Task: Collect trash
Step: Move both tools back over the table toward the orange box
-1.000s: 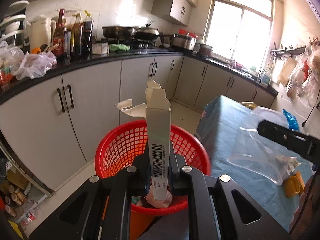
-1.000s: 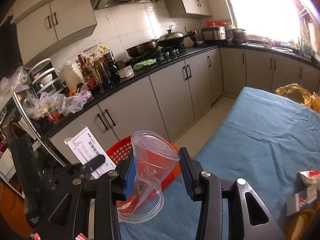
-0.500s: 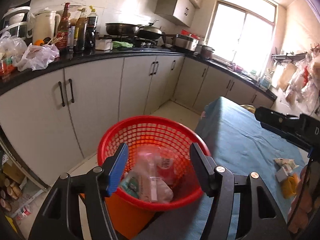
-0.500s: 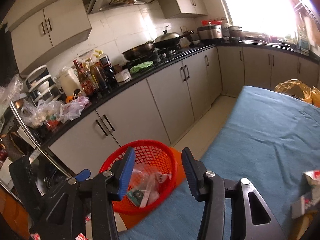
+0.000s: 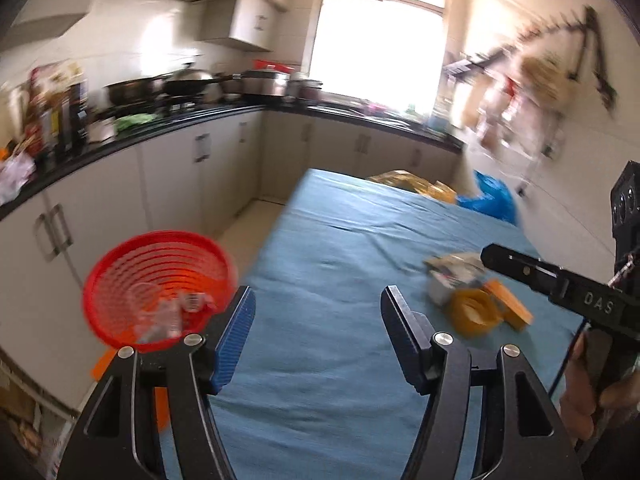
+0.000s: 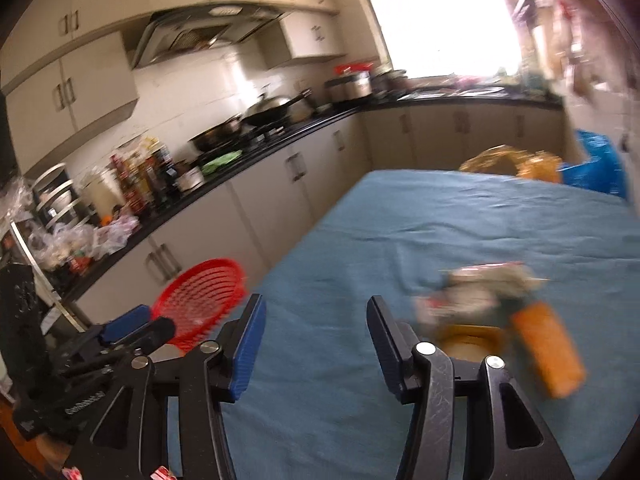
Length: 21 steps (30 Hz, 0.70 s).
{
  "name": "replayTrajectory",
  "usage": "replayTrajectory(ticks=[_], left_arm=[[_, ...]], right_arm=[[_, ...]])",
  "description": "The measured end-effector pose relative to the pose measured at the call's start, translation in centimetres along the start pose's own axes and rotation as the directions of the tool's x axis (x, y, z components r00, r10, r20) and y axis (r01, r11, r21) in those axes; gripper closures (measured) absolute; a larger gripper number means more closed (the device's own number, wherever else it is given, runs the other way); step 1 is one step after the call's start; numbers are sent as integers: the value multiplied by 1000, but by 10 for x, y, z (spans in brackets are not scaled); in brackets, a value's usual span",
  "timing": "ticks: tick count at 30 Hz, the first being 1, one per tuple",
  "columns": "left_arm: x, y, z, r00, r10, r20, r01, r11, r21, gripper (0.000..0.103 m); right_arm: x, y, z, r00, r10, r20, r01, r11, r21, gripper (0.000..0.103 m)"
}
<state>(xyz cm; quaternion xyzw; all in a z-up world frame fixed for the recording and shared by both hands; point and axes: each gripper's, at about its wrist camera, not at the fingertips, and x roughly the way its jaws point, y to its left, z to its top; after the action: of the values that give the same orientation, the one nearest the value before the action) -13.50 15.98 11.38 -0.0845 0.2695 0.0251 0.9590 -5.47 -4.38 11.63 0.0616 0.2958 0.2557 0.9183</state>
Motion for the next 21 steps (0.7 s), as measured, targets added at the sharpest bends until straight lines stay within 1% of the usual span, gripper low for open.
replayTrajectory(ticks=[3,6,9,12,14,16,17,19,21], left_arm=[[-7,-31,1,1000,-25,-2,25,999,48,39],[-17,-54,6,999,-41,5,40,996,82,38],[-26,-72,12,999,-52,14,50,992,111,37],[-33,-93,17,998,-61,26,57,988,144,35],[-34,-103,20,997,-73,23,69,987,148,34],[-33,-112,22,996,-90,9,88,984,152,34],[-33,-115,22,996,-93,4,91,984,154,33],[-30,-121,20,996,-93,-15,94,983,156,31],[-22,-126,19,996,-81,-42,86,985,152,31]], right_arm=[[-31,-40,-3,998,-57,39,54,996,65,43],[-54,-77,-8,994,-92,64,82,986,146,43],[-75,-102,-12,991,-109,84,90,975,203,43],[-89,-117,-12,987,-122,101,96,969,228,43],[-92,-123,-10,987,-123,100,97,969,229,42],[-93,-127,-8,987,-130,96,107,971,212,40],[-91,-130,-9,986,-136,93,116,973,201,37],[-81,-135,-8,984,-166,71,151,972,178,36],[-62,-140,-5,980,-199,17,195,970,148,36]])
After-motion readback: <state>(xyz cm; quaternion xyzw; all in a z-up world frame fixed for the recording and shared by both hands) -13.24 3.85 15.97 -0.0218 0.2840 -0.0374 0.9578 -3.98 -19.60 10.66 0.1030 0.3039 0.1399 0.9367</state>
